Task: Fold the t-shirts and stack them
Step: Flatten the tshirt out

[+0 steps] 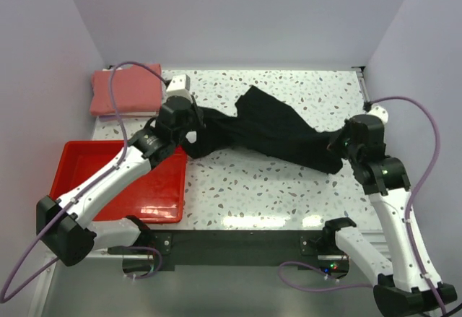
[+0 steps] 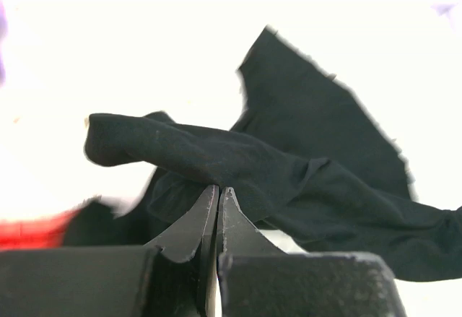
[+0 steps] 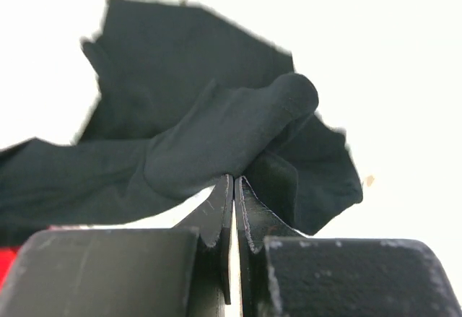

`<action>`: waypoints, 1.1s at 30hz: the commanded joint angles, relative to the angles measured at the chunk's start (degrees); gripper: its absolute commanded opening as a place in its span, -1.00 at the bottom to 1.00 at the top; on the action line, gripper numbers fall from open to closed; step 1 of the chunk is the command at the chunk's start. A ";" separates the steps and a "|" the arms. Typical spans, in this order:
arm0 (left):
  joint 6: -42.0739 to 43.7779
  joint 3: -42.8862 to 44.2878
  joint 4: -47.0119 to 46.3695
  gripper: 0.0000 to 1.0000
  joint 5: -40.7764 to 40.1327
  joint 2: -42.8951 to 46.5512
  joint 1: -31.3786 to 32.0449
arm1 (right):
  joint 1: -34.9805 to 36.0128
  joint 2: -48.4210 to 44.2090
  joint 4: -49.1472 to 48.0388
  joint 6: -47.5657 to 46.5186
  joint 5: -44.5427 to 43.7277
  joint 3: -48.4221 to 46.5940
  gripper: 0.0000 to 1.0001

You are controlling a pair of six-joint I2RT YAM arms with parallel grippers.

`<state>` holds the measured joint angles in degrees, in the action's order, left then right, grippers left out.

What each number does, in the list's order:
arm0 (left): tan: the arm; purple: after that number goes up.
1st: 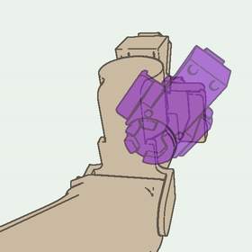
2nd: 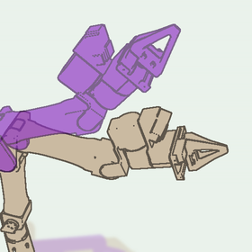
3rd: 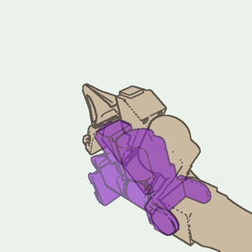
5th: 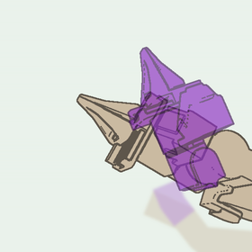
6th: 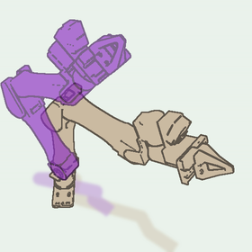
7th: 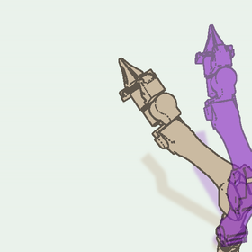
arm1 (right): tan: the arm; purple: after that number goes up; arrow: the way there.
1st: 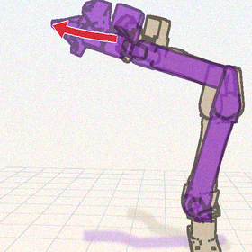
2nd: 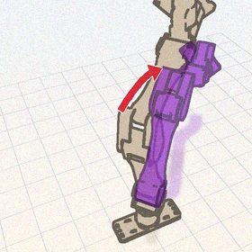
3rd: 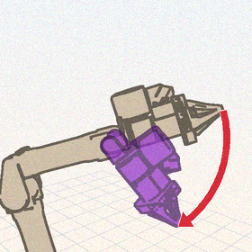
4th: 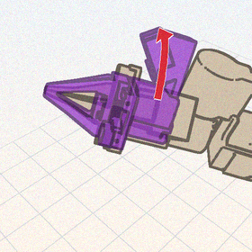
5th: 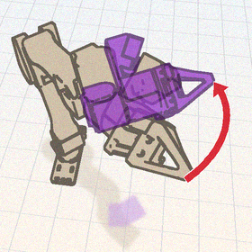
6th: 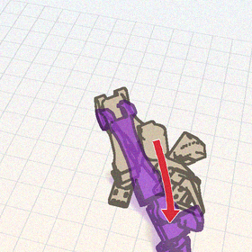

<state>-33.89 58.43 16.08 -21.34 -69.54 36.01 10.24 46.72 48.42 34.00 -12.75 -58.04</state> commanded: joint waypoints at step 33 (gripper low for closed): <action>8.58 35.61 -6.50 -1.00 11.18 4.70 -0.24 | 0.22 17.87 -22.92 -38.65 -24.24 -62.13 -1.00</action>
<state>-24.95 96.68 10.94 -2.13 -58.78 36.14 10.55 58.63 32.34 3.68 -28.47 -123.76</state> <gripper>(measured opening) 0.018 0.008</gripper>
